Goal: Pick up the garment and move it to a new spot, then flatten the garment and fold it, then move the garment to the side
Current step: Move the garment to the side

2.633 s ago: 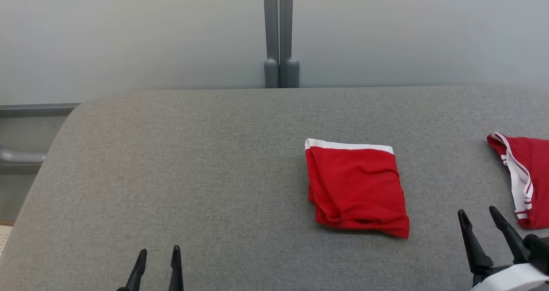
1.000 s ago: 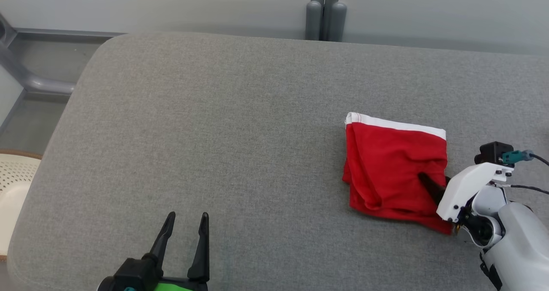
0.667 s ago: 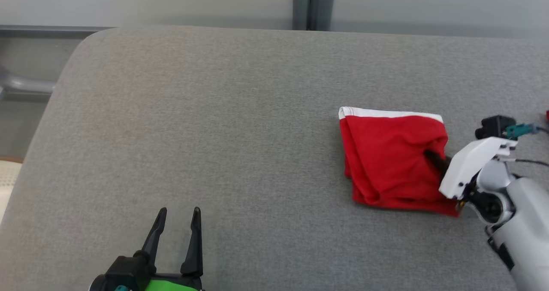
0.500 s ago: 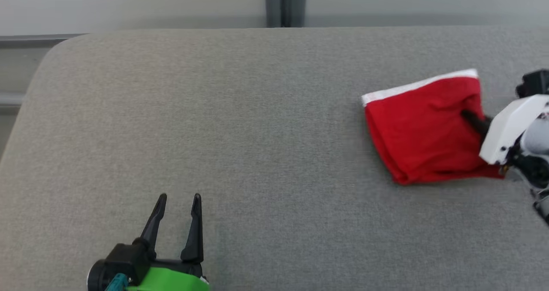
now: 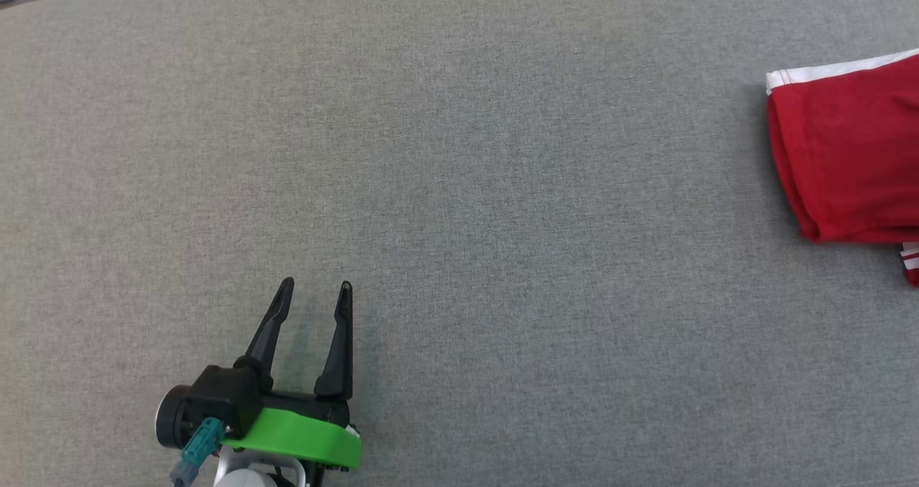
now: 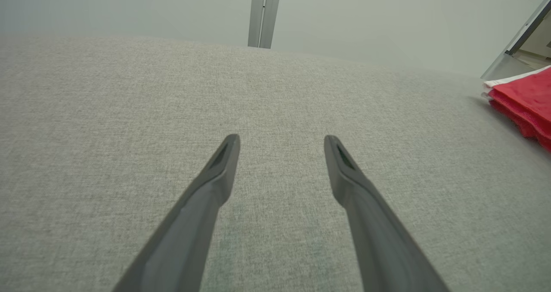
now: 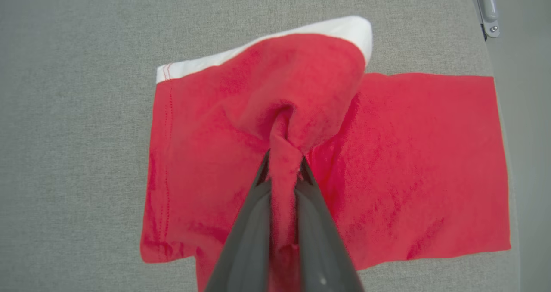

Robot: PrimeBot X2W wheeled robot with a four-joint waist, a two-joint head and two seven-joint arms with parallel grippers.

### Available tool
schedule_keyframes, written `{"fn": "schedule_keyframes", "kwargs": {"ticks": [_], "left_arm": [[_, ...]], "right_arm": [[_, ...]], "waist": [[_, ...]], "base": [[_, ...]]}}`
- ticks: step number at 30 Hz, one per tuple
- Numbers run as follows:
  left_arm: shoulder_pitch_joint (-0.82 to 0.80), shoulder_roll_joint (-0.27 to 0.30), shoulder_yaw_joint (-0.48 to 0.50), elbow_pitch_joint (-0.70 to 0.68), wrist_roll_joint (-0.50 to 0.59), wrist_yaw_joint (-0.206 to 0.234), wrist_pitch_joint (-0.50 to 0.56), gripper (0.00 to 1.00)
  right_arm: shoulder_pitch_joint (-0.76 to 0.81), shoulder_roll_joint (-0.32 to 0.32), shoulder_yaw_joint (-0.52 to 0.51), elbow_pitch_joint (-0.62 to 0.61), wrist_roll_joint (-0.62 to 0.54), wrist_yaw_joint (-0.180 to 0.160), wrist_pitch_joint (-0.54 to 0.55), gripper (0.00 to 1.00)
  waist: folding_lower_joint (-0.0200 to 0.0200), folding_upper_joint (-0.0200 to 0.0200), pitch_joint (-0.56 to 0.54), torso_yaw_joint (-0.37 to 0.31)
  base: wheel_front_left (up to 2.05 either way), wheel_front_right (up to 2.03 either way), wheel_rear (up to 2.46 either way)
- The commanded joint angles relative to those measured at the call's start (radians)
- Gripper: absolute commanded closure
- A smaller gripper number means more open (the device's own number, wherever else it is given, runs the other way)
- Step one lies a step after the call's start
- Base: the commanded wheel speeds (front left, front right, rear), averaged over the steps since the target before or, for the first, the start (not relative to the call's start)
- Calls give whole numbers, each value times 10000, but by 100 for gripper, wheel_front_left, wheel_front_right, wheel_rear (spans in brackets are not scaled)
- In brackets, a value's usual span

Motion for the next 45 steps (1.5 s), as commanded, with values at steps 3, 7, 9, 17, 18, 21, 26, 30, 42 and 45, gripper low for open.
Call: {"fn": "schedule_keyframes", "kwargs": {"ticks": [3,7,9,17,18,21,26,30,42,45], "left_arm": [[-146,28,130,-1,52,-28,-3,0],[-152,28,176,31,122,-96,-3,0],[-167,28,196,55,132,-103,-1,0],[-142,28,50,178,13,-65,-3,0],[-94,28,36,190,-2,-48,-3,0],[102,28,44,180,-31,4,-3,0],[448,28,299,147,56,-25,-3,0],[723,28,546,21,-8,-52,-3,0],[2025,28,1697,81,-213,493,-3,0],[2022,28,1784,107,-156,531,-1,0]], "right_arm": [[-23,-465,-142,15,228,3,310,100],[82,-1090,-2,254,-41,2,507,100],[141,-1339,166,494,-431,2,463,100],[59,-795,75,2159,-2865,0,-1830,0],[173,-684,145,2343,-2988,2,-1912,0],[305,-552,205,2691,-3228,-3,-2403,0],[718,-71,89,2423,-3163,-1,-4053,0],[1150,399,-563,1840,-3490,-3,-5804,0],[4596,4003,-2198,-942,-5335,-3,-9932,0],[5523,5126,-2440,-1397,-5871,-1,-10389,0]], "waist": [[-1,-1,110,28],[-1,-1,112,106],[-1,-1,116,125],[-1,-1,86,177],[-1,-1,47,174],[-1,-1,-83,121],[-1,-1,-676,-61],[-1,-1,-1377,-199],[-1,-1,-3517,-476],[-1,-1,-3672,-334]], "base": [[0,0,0],[0,0,0],[0,0,0],[0,0,0],[0,0,0],[0,0,0],[0,0,0],[0,0,0],[0,0,0],[0,0,0]]}}
